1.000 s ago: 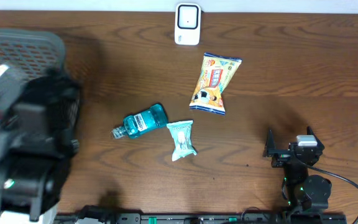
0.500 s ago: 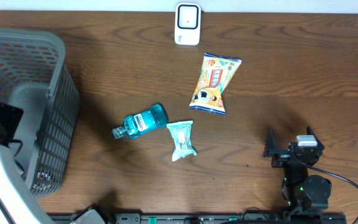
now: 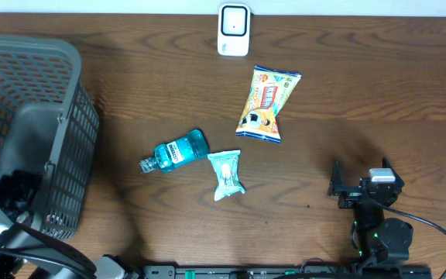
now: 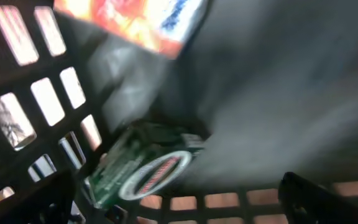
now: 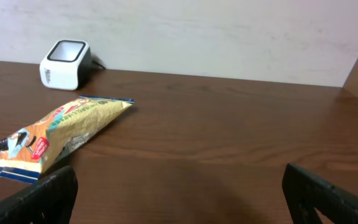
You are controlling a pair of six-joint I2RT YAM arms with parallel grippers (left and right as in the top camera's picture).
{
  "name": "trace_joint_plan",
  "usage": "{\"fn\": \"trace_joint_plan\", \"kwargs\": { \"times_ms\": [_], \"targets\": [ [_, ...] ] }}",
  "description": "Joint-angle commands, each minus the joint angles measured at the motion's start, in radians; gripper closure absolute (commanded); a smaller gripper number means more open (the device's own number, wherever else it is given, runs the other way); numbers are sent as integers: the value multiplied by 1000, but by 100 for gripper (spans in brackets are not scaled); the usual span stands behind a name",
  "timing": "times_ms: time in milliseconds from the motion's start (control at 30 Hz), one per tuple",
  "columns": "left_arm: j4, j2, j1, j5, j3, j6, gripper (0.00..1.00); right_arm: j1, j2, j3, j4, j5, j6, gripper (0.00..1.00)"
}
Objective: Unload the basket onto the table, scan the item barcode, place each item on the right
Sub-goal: 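Reach the left gripper into the basket and grasp the green Zam-Buk box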
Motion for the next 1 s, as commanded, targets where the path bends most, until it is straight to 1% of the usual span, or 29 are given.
{"fn": "trace_joint_plan", "kwargs": {
  "times_ms": [0, 333, 500, 600, 700, 767, 867, 933, 967],
  "targets": [
    [35, 1, 48, 5, -56, 32, 2, 7, -5, -4, 2, -5, -9, 1],
    [181, 1, 70, 5, -199, 31, 2, 7, -5, -4, 2, -5, -8, 1],
    [197, 1, 70, 5, -233, 25, 2, 7, -5, -4, 2, -5, -9, 1],
    [196, 1, 70, 6, -244, -16, 1, 7, -5, -5, 2, -5, -9, 1],
    [195, 1, 70, 6, -249, -60, 10, 7, -5, -4, 2, -5, -9, 1],
    [193, 1, 70, 6, -249, -80, 11, 7, -5, -5, 2, -5, -8, 1],
    [194, 1, 70, 6, -250, -82, 10, 7, -5, -5, 2, -5, -9, 1],
    [198, 1, 70, 6, -252, -81, 4, 7, -5, -4, 2, -5, -9, 1],
    [200, 1, 70, 6, -254, -81, 2, 7, -5, -5, 2, -5, -9, 1]
  ]
}}
